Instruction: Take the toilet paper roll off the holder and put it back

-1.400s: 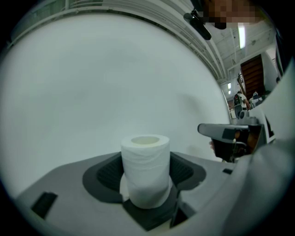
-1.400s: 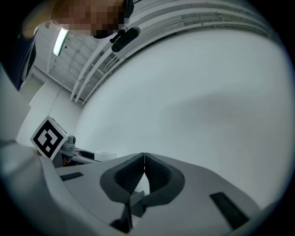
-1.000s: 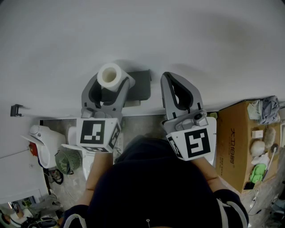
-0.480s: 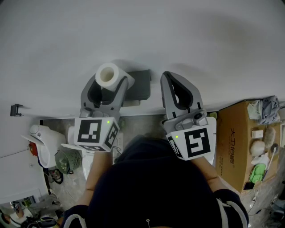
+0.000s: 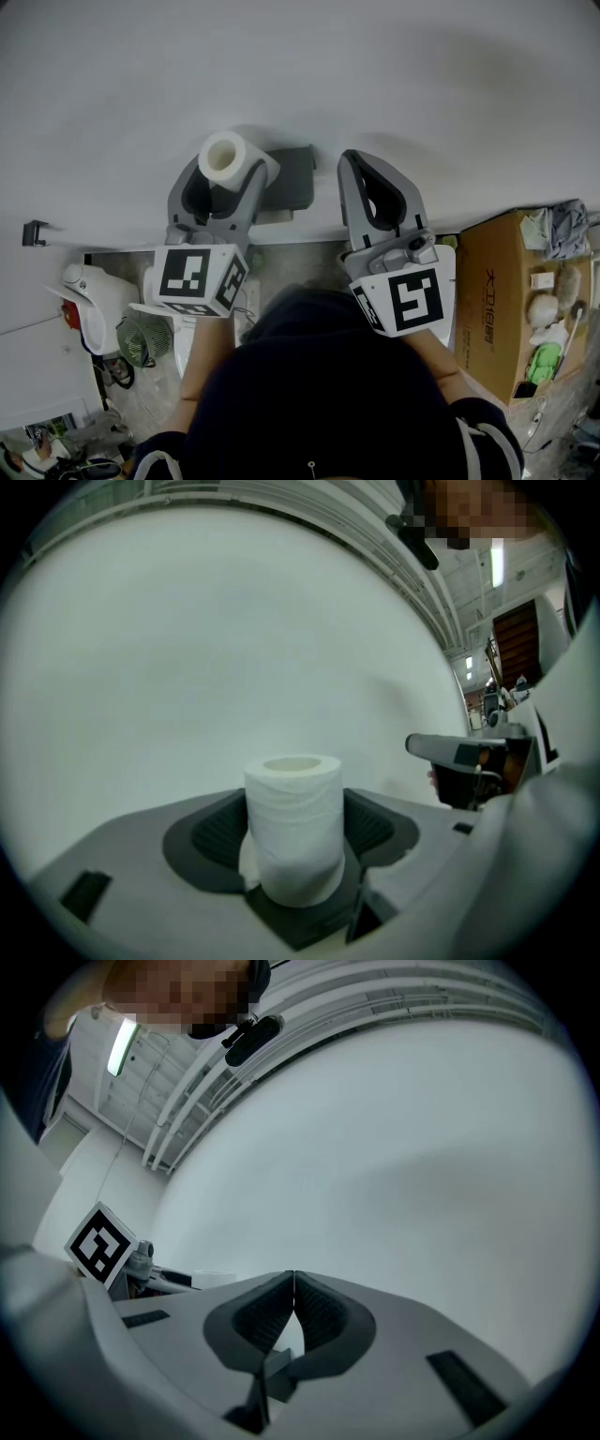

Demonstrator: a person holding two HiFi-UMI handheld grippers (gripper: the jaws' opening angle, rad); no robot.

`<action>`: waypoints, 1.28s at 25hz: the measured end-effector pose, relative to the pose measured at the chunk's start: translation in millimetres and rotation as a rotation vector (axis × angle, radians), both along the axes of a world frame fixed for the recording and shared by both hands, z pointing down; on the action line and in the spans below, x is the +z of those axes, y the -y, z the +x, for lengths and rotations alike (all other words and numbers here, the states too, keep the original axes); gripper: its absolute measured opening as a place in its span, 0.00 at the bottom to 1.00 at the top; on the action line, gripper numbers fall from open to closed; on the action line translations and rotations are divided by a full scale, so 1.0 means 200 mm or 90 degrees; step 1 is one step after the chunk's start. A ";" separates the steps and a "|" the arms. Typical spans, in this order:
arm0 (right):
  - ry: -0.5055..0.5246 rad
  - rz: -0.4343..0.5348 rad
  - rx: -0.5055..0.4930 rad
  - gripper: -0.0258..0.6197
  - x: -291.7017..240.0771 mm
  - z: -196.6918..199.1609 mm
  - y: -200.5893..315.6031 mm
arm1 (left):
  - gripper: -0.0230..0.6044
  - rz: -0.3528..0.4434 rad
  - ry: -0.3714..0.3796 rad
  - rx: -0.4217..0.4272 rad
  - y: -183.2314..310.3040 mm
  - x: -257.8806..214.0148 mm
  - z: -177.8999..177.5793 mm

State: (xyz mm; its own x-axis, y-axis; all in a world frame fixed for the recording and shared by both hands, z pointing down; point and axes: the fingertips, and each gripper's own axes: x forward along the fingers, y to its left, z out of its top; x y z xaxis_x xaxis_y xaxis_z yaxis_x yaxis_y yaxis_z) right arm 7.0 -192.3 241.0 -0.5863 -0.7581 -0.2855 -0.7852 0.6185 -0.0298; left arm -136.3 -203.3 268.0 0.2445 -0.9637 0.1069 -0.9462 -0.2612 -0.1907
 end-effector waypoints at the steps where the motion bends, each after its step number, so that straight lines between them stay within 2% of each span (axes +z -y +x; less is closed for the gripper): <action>1: 0.000 0.000 0.000 0.07 0.00 0.00 0.00 | 0.51 -0.001 0.000 0.000 0.00 0.00 0.00; 5: 0.002 0.001 -0.002 0.07 0.00 0.00 0.00 | 0.52 0.006 -0.003 0.000 -0.01 -0.01 -0.01; 11: 0.001 0.005 -0.008 0.07 -0.01 -0.01 -0.03 | 0.54 0.043 0.001 -0.003 -0.06 -0.08 -0.02; 17: -0.008 0.009 -0.014 0.07 -0.02 -0.04 -0.06 | 0.54 0.071 -0.039 -0.008 -0.13 -0.14 -0.05; 21: -0.012 0.014 -0.016 0.07 -0.03 -0.07 -0.09 | 0.53 0.121 -0.066 -0.021 -0.20 -0.22 -0.10; 23: -0.014 0.014 -0.015 0.07 -0.03 -0.09 -0.11 | 0.49 0.145 -0.070 -0.037 -0.25 -0.26 -0.14; 24: -0.015 0.015 -0.014 0.07 -0.04 -0.11 -0.13 | 0.42 0.154 -0.073 -0.049 -0.28 -0.28 -0.18; 27: -0.021 0.023 -0.012 0.07 -0.06 -0.16 -0.17 | 0.05 0.165 -0.090 -0.076 -0.36 -0.30 -0.29; 32: -0.052 0.044 0.011 0.07 -0.10 -0.23 -0.20 | 0.04 0.154 -0.041 -0.082 -0.43 -0.27 -0.36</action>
